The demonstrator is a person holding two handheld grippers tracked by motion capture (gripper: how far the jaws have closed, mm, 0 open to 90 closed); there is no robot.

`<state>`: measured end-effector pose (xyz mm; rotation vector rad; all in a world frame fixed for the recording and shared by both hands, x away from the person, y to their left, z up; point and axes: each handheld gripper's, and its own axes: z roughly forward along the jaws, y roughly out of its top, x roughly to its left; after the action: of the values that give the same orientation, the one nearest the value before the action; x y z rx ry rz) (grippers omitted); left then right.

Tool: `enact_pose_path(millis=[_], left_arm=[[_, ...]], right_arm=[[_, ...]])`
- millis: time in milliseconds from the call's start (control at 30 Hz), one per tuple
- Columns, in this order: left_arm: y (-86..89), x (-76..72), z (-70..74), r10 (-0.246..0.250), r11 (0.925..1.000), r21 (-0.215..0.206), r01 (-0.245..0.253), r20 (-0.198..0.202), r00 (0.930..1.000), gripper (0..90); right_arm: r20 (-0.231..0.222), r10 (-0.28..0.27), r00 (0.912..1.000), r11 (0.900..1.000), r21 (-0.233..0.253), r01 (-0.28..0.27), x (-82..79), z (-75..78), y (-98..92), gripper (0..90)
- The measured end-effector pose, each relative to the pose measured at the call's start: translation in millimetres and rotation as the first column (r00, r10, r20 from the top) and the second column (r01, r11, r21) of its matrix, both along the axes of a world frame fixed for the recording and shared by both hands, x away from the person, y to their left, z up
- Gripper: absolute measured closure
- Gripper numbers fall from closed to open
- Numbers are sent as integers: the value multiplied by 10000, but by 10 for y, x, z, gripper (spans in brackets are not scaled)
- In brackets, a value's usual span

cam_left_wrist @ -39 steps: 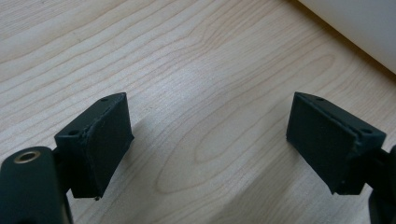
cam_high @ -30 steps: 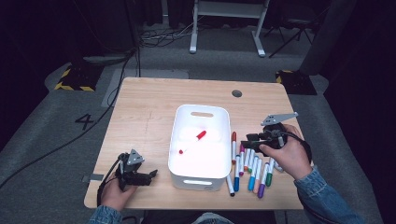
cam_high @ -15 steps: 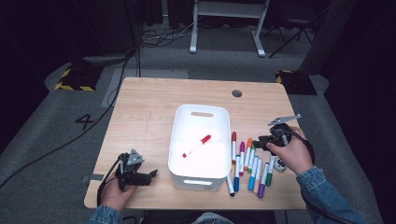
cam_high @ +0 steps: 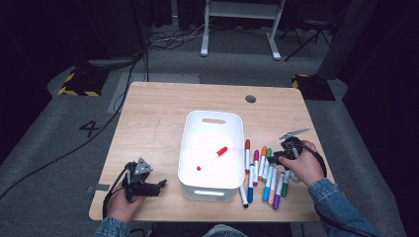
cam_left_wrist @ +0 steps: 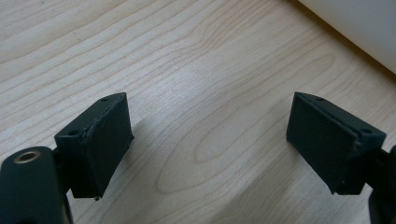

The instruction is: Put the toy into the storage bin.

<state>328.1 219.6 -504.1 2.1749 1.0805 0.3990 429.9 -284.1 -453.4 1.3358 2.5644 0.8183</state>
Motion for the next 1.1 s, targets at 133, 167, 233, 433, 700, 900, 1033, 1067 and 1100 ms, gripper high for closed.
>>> enact_pose_path(millis=[133, 167, 233, 433, 700, 900, 1033, 1067, 1100], left_arm=[[0, 0, 0, 0, 10000, -2, 0, 1, 10000, 144], [0, 0, 0, 2, 10000, -4, -2, 0, 10000, 144], [0, 0, 0, 3, 10000, -2, -3, 3, 10000, 144], [0, 0, 0, 3, 10000, -1, -3, 2, 10000, 144], [0, 0, 0, 2, 10000, -1, -2, 1, 10000, 144], [0, 0, 0, -2, 10000, 1, 2, 4, 10000, 144], [0, 0, 0, 2, 10000, -2, -2, 1, 10000, 144], [0, 0, 0, -2, 10000, 1, 2, -1, 10000, 144], [0, 0, 0, 0, 10000, -2, 0, 3, 10000, 144]], right_arm=[[-133, 84, 9999, 10000, 20, -83, 9, -79, 21, 567], [-175, 59, 9998, 10000, -7, -59, 11, -85, 26, 564], [-208, 25, 9998, 10000, 96, -23, 20, -101, 31, 561], [-177, 0, 9998, 10000, 80, 2, 58, -128, 72, 569], [-57, -16, 10000, 10000, -30, 16, 114, -162, 157, 588], [-12, 13, 10000, 10000, -52, -13, 158, -172, 197, 609], [137, 46, 9999, 9998, -178, -44, 196, -176, 222, 634], [162, 71, 9998, 9998, -209, -68, 205, -179, 226, 638], [230, -13, 9997, 9997, -233, 18, 226, -185, 250, 645]])
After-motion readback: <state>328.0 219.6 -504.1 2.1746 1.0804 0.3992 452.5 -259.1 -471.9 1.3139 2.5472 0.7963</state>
